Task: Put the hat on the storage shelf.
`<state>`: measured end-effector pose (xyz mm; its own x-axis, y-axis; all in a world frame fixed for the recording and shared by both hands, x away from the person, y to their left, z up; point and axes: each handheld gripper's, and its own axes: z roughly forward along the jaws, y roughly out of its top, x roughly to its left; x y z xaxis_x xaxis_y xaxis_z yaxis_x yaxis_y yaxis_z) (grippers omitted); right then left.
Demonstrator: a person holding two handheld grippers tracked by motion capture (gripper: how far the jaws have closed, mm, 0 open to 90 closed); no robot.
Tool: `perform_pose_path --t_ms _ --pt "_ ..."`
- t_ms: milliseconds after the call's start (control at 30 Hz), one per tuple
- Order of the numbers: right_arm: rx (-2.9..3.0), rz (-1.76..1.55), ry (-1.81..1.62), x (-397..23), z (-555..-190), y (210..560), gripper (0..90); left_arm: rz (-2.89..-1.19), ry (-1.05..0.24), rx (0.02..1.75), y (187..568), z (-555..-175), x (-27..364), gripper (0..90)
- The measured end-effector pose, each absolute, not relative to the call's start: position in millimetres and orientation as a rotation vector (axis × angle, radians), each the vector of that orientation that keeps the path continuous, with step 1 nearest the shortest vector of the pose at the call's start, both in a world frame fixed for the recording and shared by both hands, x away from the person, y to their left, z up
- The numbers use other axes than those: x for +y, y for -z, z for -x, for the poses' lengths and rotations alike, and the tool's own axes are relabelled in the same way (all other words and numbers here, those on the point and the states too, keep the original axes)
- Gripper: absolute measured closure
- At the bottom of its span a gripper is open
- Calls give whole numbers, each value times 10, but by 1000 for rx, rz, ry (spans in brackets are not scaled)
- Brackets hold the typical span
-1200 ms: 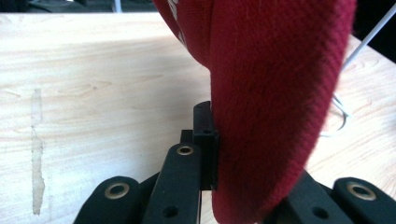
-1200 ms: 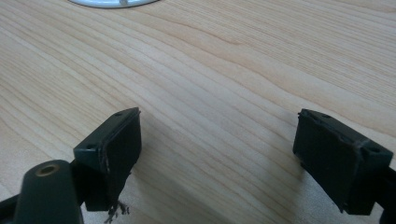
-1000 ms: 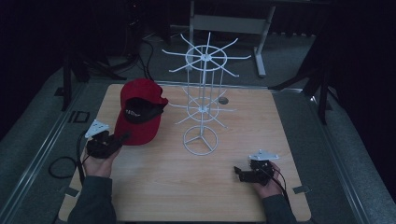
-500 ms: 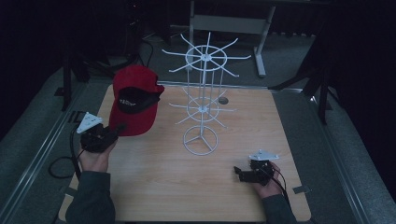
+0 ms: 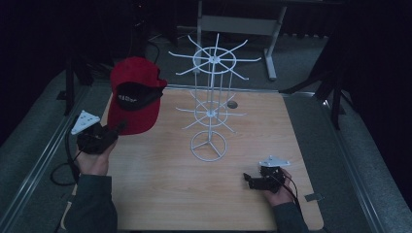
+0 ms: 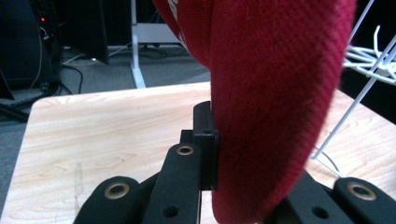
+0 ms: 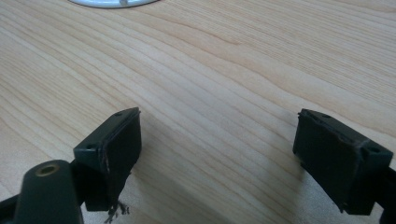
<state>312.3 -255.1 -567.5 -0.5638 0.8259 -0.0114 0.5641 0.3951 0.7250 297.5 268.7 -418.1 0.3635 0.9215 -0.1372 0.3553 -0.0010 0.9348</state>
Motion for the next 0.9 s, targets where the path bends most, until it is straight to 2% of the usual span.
perform_pose_path --t_ms 900 --pt "2288 -1201 -973 -2552 -3123 5674 151 -1521 -712 1108 3817 -2950 2637 856"
